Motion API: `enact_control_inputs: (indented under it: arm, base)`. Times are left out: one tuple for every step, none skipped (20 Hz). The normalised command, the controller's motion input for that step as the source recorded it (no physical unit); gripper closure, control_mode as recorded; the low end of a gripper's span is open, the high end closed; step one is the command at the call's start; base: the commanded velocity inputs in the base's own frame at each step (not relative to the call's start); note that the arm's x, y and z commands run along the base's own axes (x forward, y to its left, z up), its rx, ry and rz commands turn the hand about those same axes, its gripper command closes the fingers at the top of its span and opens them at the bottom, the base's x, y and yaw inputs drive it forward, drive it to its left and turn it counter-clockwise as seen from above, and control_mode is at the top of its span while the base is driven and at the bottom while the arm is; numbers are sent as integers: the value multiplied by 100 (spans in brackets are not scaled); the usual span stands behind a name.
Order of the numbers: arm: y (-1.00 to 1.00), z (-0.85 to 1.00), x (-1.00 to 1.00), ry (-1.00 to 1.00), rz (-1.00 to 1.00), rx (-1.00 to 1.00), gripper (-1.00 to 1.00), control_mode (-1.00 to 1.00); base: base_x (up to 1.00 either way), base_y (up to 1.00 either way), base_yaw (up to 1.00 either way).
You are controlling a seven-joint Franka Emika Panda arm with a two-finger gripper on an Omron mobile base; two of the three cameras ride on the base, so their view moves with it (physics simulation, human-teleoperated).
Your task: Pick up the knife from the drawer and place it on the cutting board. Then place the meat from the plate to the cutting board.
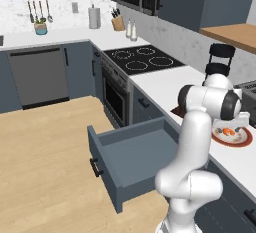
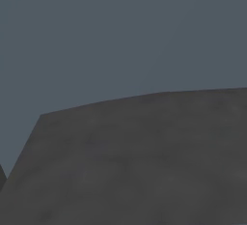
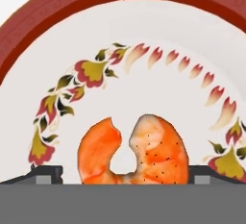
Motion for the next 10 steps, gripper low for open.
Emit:
enact_control_inputs:
  arm:
    - [0, -20, 0, 0, 0, 15, -100, -100]
    - [0, -19, 0, 0, 0, 15, -100, -100]
    - [0, -19, 0, 0, 0, 15, -100, -100]
    - [0, -14, -11, 0, 0, 12, -100, -100]
    - [0, -5, -1, 0, 0, 9, -100, -100]
    - [0, 0, 0, 0, 0, 1, -100, -100]
    - [0, 0, 0, 0, 0, 0, -100, -100]
    - [0, 0, 0, 0, 0, 0, -100, -100]
    - [0, -4, -5, 0, 0, 0, -100, -100]
    - [0, -20, -11, 0, 0, -6, -100, -100]
  base:
    - [0, 0, 0]
    - [0, 0, 0]
    - [0, 0, 0]
    - [0, 0, 0]
    - [0, 0, 0]
    - [0, 0, 0]
    - [0, 0, 0]
    - [0, 0, 0]
    - [0, 0, 0]
    - [0, 0, 0]
